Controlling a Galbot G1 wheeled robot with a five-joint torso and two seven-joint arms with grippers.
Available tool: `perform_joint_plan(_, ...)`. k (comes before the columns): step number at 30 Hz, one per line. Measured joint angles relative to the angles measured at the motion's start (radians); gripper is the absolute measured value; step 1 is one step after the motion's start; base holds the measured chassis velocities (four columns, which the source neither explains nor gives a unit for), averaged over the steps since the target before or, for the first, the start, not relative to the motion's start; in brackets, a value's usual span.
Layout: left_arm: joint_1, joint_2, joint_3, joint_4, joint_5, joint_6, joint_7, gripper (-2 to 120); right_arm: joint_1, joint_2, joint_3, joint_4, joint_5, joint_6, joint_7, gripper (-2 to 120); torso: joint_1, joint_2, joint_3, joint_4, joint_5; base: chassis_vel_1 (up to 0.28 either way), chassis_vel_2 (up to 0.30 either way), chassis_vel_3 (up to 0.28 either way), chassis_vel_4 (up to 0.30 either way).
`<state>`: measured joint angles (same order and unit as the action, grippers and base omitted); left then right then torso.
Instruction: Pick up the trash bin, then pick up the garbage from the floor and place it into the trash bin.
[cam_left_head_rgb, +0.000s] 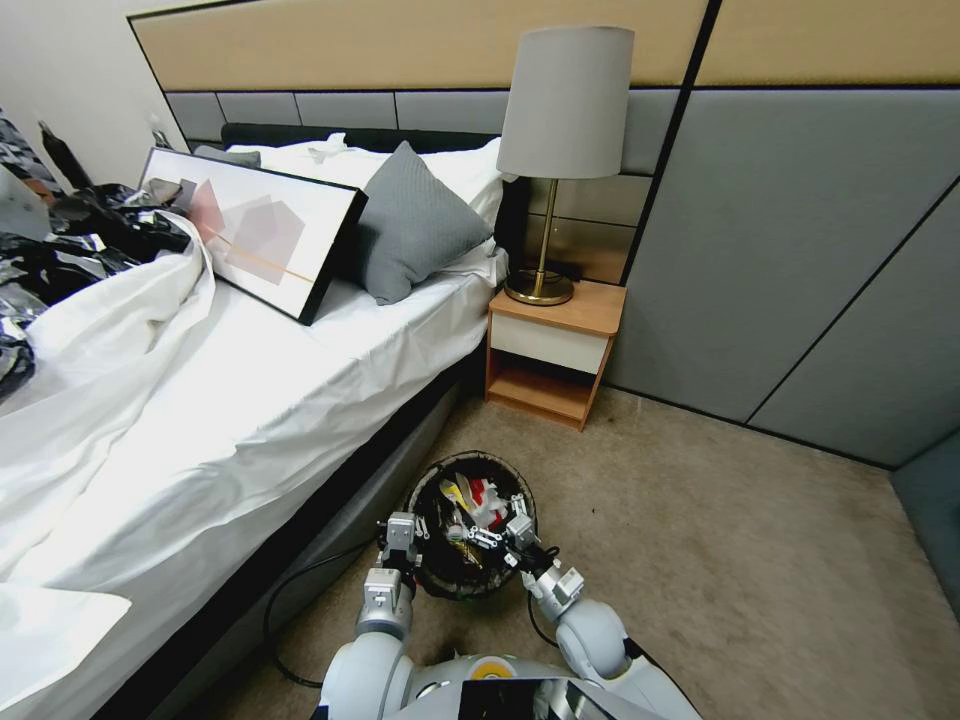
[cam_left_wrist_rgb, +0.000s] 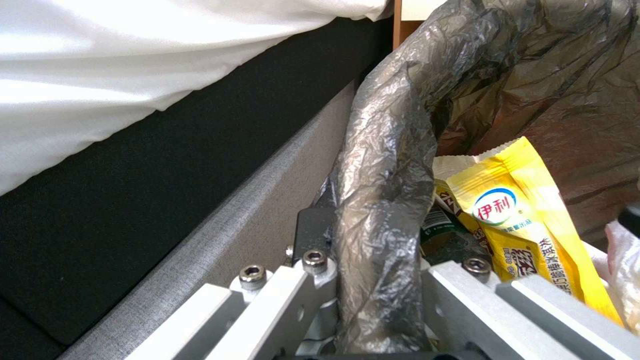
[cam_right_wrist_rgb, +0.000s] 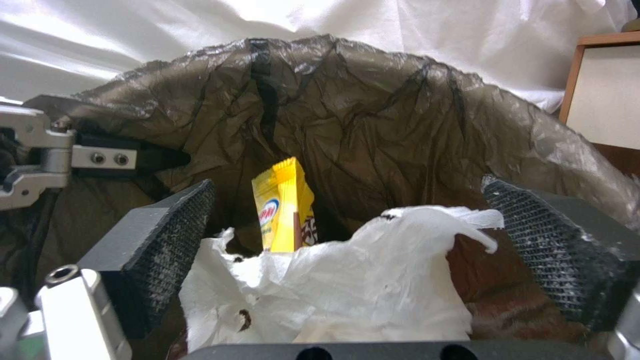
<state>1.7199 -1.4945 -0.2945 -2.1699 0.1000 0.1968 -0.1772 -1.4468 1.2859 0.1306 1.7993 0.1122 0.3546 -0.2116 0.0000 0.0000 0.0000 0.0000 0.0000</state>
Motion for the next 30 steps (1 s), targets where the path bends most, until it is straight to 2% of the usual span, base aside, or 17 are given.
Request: perform_joint_plan(30,-0.005,-0.001,-0.011,-0.008,-0.016,0.004,-0.006,1,-0.030,-0.017,0.050,0.019,-0.019,0.038,-0.001,100,0.000,0.000,0.000,0.0000,0.0000,0.000,0.000,0.000,0.000)
